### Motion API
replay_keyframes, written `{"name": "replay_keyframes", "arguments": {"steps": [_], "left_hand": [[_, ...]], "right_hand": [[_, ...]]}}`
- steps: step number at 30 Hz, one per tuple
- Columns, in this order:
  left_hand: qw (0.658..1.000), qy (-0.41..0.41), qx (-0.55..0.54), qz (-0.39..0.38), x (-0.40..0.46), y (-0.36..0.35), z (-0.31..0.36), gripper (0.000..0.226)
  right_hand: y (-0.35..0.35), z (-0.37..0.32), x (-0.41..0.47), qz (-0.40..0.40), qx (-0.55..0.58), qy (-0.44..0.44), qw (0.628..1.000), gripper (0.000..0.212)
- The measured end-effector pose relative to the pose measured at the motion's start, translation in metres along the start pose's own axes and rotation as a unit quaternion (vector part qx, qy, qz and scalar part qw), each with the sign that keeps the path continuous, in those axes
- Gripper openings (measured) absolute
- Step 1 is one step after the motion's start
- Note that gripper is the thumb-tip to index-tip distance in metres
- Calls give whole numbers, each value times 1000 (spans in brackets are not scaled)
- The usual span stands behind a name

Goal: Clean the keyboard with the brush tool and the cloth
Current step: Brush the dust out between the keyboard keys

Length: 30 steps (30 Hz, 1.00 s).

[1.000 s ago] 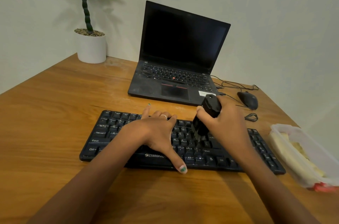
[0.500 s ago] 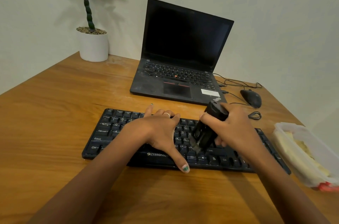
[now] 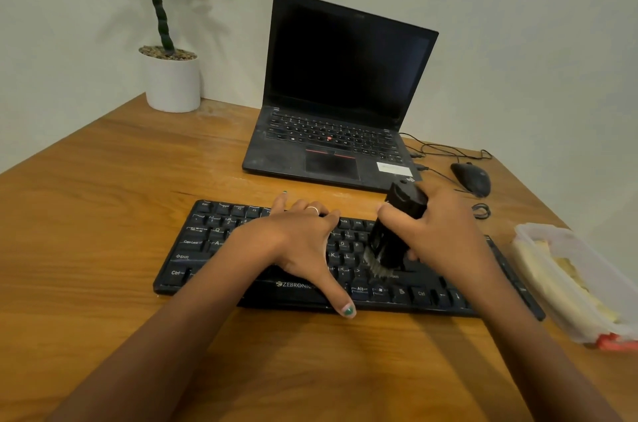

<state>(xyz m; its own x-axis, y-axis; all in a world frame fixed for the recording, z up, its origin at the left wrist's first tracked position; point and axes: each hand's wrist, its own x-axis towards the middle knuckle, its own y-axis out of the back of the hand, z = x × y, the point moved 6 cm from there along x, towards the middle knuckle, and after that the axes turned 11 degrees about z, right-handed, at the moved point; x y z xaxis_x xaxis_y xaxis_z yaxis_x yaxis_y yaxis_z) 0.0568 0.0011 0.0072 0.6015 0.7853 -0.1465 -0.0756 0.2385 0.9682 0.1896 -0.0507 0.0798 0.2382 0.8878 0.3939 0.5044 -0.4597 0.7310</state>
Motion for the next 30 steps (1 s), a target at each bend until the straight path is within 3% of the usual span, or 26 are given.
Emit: {"name": "replay_keyframes", "arguments": {"steps": [2,6,7,11,13,16,17,21,23,26,30], "left_hand": [[1000,1,-2,1,0,0,0,134],[1000,2,1,1,0,0,0,134],[1000,2,1,0,0,0,0,134],[1000,1,-1,-3,-1,0,1,133],[1000,0,1,-1,-1,0,0,132],[1000,0,1,-1,-1,1,1,132],[1000,0,1,-1,0,1,1,132],[1000,0,1,-1,0,0,0,133],[1000,1,0,-2,0,0,0,133],[1000,0,1,-3,0,0,0,132],[1000,0,2,-2,0,0,0,133]], "right_hand": [[-2,-5,-6,32,4,38,999,19],[0,-1,-10,-110,50,-28,992,19],[2,3,-8,-109,40,-34,993,18],[2,4,-9,44,41,6,998,17],[0,0,-13,21,48,6,999,17],[2,-3,-12,-106,32,-23,994,20],[4,-3,-10,-115,29,-22,993,20],[2,-9,-16,20,14,43,999,21],[2,-9,-18,-4,21,33,999,21],[8,-6,-12,-103,11,4,995,20],[6,-4,-16,-61,60,7,996,16]]}}
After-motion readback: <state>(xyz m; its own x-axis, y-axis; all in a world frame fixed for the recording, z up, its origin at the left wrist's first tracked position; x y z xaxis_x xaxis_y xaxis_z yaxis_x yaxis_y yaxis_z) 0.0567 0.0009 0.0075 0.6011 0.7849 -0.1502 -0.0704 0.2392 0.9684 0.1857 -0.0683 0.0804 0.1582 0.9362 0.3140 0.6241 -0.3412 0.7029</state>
